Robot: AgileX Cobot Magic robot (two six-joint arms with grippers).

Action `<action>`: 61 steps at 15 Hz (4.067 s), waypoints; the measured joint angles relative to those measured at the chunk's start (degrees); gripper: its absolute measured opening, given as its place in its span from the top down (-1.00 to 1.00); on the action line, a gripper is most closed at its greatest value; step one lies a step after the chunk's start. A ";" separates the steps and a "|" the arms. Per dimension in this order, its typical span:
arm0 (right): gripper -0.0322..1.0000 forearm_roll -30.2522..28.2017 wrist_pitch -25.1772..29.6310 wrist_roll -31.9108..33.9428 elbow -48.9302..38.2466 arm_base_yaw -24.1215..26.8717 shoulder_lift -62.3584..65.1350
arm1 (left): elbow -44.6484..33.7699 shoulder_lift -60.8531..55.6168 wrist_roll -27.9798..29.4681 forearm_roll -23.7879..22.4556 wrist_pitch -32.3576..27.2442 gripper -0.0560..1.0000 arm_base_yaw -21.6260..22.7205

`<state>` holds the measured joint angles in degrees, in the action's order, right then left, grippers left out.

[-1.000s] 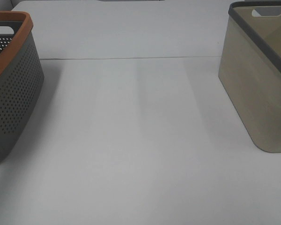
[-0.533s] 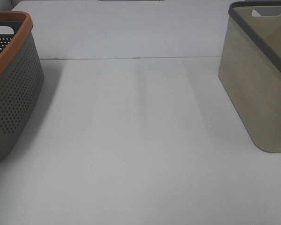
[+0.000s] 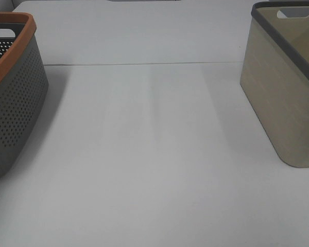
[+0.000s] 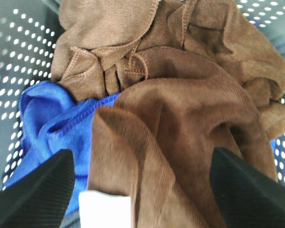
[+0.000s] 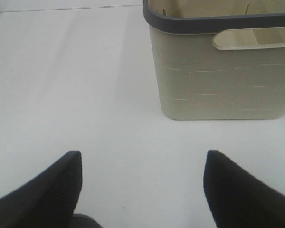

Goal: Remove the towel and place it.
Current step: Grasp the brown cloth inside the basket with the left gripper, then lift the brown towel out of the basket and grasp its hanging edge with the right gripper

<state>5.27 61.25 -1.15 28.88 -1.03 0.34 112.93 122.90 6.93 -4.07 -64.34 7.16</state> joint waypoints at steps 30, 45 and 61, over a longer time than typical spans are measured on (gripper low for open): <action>-0.39 0.00 0.00 0.00 0.00 0.00 0.00 | 7.22 -9.28 -4.18 10.54 -5.44 0.89 0.17; -0.39 0.17 0.00 0.00 0.00 0.00 0.00 | 7.22 -31.68 -10.60 41.71 8.25 0.89 0.17; -0.21 37.99 -14.55 -29.56 0.63 0.00 -23.89 | 7.22 -19.37 -12.49 30.54 25.44 0.89 -38.73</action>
<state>43.26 46.70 -30.71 29.51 -1.03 -23.55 120.15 103.53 -5.56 26.47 -38.90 -31.57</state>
